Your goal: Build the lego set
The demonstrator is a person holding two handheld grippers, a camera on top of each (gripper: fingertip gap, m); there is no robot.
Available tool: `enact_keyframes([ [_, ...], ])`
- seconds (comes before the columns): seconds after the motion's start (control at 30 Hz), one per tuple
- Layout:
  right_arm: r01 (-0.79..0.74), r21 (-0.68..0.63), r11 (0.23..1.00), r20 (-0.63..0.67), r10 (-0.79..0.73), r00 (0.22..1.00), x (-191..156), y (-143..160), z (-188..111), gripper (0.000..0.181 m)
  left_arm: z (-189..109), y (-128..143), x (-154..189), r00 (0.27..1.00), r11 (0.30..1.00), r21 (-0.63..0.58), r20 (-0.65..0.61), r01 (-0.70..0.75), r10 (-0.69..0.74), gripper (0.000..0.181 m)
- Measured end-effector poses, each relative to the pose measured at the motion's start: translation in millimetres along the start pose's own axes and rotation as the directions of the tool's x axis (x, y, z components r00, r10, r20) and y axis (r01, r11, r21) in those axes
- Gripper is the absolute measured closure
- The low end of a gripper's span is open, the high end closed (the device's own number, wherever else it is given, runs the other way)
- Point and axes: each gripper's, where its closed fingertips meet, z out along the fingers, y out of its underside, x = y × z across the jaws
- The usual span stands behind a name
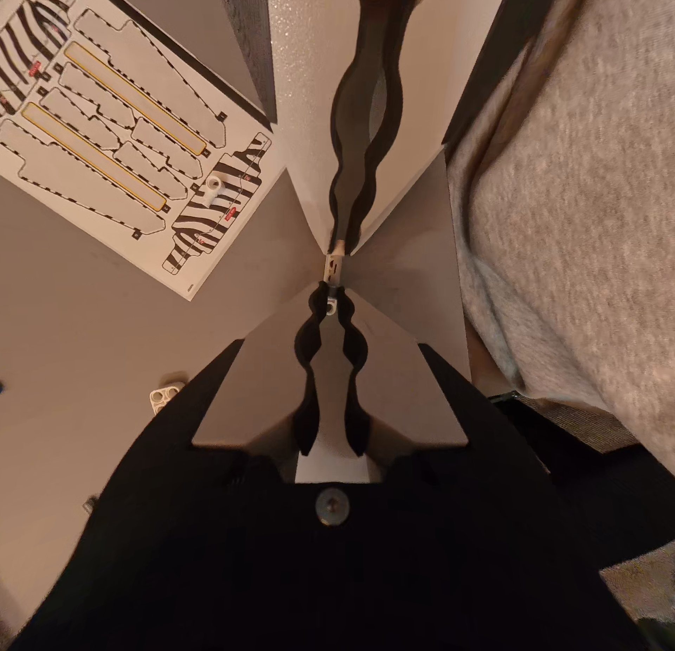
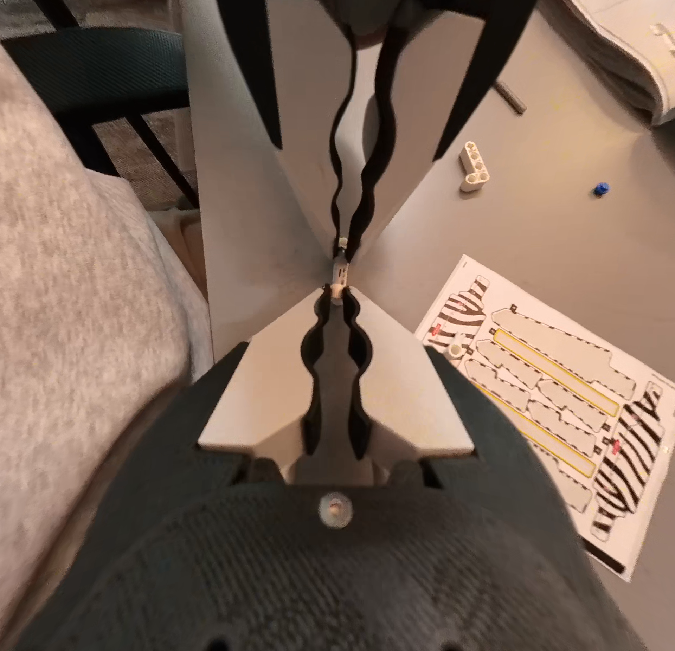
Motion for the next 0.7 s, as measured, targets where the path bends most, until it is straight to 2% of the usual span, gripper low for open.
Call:
enact_keyframes([
  [0.17,-0.027,0.002,1.000,0.016,0.027,1.000,0.5,0.2,0.4,0.175,0.3,-0.5,-1.2,1.000,1.000,-0.003,-0.013,0.013,-0.013,0.178],
  [0.27,-0.039,-0.002,0.999,0.017,0.040,0.999,1.0,1.2,-0.3,0.175,0.8,-1.7,-1.9,0.997,0.997,0.015,0.005,0.080,-0.080,0.178],
  [0.53,-0.035,-0.015,0.999,0.037,0.035,0.999,1.4,1.4,0.2,0.176,-0.2,-0.2,-3.4,0.982,0.988,-0.071,0.143,0.136,-0.124,0.178],
  [0.7,-0.029,-0.022,0.999,0.035,0.030,0.999,1.7,0.8,1.0,0.175,-2.3,-1.2,-4.0,0.978,0.992,-0.068,0.183,0.109,-0.095,0.178],
])
